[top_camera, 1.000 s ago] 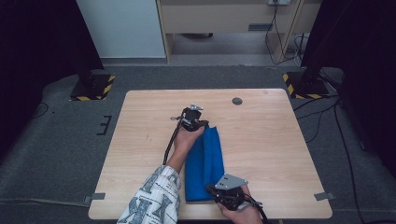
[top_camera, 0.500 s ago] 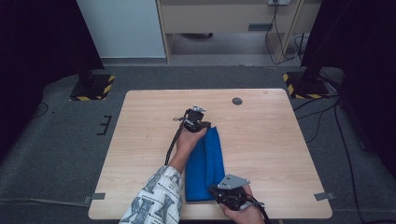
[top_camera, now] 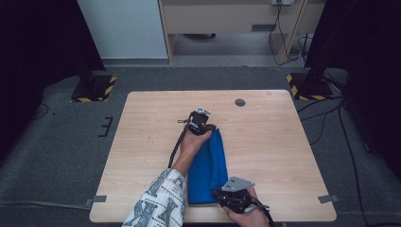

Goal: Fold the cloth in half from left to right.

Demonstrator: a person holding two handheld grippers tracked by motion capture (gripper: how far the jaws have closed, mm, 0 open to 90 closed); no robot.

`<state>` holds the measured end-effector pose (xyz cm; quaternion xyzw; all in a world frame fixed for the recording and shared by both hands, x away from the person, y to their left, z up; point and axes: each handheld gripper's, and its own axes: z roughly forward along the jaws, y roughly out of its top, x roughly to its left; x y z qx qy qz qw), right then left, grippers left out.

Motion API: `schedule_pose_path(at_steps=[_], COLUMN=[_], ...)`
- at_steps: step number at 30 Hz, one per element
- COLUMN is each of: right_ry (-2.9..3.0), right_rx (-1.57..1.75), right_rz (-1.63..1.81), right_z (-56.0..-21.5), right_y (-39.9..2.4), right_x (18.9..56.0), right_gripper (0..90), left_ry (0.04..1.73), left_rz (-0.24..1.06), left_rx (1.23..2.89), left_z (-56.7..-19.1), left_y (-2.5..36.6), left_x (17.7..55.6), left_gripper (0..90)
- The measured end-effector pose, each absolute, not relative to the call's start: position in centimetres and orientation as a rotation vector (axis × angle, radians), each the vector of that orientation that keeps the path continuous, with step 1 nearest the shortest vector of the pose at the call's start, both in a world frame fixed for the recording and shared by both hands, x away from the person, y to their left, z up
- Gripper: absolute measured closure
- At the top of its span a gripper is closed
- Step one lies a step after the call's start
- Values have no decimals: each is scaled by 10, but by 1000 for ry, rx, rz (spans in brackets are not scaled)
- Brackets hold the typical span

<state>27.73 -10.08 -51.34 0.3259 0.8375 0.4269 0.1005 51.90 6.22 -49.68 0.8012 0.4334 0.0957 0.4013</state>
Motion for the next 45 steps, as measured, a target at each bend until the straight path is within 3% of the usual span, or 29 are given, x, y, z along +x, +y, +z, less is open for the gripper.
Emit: schedule_pose_path(at_steps=[11,16,20,37,45], right_ry=[2455,2436,2420,2361,2357], right_rx=[1033,1046,1056,1058,1027], right_rz=[1232,1201,1204,1235,1204], right_z=[-514,-515,-516,-515,-513], right_y=[-107,-109,-112,-124,-122], right_x=[283,284,287,304,315], right_gripper=[503,299,151,84,98], left_ry=[1102,1080,1064,1025,1025], left_rz=[248,248,238,260,293], left_rx=[1975,1949,1928,1917,1922], left_z=[-498,-495,-491,-485,-480], left_y=[65,66,70,109,123], left_x=[519,518,515,490,476], left_gripper=[653,445,332,97,82])
